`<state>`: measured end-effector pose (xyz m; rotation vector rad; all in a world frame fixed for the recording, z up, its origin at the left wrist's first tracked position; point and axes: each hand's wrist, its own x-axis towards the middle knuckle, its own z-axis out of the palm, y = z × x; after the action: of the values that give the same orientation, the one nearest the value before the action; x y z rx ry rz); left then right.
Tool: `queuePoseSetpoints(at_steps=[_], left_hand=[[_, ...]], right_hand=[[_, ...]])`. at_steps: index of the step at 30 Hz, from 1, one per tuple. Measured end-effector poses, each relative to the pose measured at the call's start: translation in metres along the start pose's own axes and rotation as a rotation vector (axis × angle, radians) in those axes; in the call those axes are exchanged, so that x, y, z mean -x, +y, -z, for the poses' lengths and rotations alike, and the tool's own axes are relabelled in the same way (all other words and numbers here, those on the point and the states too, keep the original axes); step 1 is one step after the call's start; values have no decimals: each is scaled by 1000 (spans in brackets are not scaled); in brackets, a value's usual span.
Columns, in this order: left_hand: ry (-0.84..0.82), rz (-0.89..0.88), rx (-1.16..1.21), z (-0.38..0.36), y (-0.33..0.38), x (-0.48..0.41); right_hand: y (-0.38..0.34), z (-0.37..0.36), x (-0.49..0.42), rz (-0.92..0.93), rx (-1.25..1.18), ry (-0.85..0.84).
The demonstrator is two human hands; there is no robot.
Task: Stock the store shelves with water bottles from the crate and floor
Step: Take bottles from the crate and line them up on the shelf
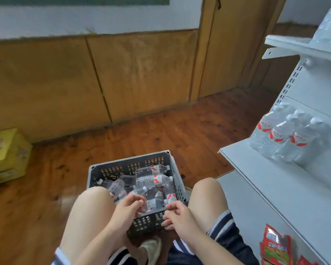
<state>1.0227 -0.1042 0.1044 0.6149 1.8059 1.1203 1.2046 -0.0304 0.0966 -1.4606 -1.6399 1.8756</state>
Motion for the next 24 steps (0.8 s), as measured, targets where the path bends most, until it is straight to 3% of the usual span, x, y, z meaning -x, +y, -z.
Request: queuePoseSetpoints(at_steps=[10,24], left_hand=[[138,57,-178,45,-12,0],[119,304,-200,94,-88,-62]], right_hand=[[-9,-25,-62,-49,97,-116],[-9,-62,-143,-155,189,-164]])
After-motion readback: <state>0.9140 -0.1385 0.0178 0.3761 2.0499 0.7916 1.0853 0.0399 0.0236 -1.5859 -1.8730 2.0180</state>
